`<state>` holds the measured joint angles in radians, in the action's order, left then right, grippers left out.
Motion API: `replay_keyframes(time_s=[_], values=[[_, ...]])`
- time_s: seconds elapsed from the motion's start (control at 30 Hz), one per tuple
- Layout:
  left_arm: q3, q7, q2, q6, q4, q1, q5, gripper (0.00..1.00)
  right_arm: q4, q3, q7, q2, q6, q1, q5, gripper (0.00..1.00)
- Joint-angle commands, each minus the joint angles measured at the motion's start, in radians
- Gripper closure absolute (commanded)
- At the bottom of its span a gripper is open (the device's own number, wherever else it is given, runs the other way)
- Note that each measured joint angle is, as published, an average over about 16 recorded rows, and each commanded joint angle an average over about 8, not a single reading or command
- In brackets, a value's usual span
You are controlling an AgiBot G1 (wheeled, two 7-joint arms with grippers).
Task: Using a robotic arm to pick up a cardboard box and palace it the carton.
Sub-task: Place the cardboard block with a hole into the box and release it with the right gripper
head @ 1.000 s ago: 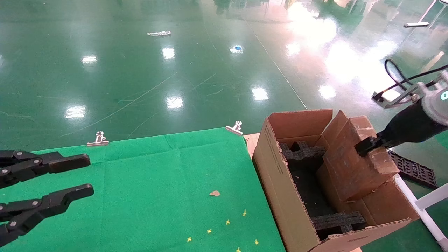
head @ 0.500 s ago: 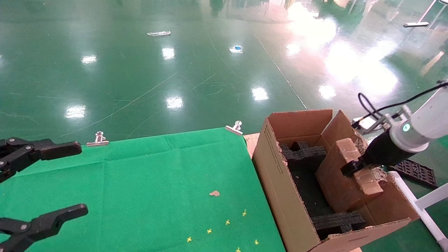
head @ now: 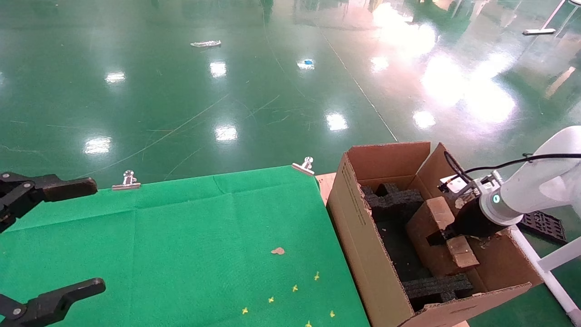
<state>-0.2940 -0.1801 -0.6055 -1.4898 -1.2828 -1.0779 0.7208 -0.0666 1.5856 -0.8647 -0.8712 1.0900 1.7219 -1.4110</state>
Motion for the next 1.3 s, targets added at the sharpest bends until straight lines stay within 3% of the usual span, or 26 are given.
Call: replay_keyframes(time_s=[0.03,0.07,0.97,1.13,1.3], values=[[0.000,0.000,0.000,0.000,0.000,0.000,0.000,0.00,0.003,0.003,0.011,-0.008,-0.012,-0.011,-0.004,0.08],[0.000,0.000,0.000,0.000,0.000,0.000,0.000,0.00,0.007,0.005,0.012,-0.011,-0.011,-0.011,-0.007,0.00],[-0.002,0.001,0.001,0.001,0.000,0.000,-0.001,0.00,0.053,0.014,0.019,-0.025,0.040,0.047,-0.020,0.00],[-0.002,0.001,0.001,0.001,0.000,0.000,-0.001,0.00,0.040,0.007,0.051,-0.015,0.054,0.111,-0.011,0.00],[-0.002,0.001,0.001,0.001,0.000,-0.001,-0.002,0.00,0.010,-0.001,0.112,-0.001,0.073,0.247,-0.004,0.00]])
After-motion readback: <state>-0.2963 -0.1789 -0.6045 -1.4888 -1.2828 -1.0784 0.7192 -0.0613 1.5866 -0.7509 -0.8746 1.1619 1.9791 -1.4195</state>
